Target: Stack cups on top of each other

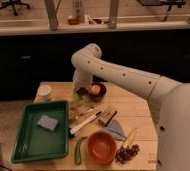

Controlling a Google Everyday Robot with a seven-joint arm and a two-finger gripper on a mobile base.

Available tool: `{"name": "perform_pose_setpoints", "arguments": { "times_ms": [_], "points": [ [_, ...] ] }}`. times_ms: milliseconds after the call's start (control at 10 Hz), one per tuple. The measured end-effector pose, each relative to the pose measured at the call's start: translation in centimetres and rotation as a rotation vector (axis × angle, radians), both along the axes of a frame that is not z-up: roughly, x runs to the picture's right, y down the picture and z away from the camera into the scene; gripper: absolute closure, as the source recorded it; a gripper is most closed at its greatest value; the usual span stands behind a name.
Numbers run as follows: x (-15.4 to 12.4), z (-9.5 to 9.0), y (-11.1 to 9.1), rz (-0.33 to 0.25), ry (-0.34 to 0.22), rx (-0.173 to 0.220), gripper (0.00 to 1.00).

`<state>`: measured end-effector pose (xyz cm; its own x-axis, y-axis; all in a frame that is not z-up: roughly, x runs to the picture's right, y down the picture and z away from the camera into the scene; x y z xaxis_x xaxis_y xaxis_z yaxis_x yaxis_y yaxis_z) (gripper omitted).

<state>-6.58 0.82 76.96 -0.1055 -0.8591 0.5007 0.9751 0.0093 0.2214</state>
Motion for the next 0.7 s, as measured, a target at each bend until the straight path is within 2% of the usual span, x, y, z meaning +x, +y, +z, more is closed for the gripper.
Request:
{"name": "perform_pose_setpoints", "arguments": {
  "times_ms": [400,700],
  "points": [
    [-2.1,0.3,-1.2,-0.066,-0.014,-0.009,1.0],
    [-3.0,1.2,-1.5,-0.105,-0.008,-0.026,1.0]
  ]
}}
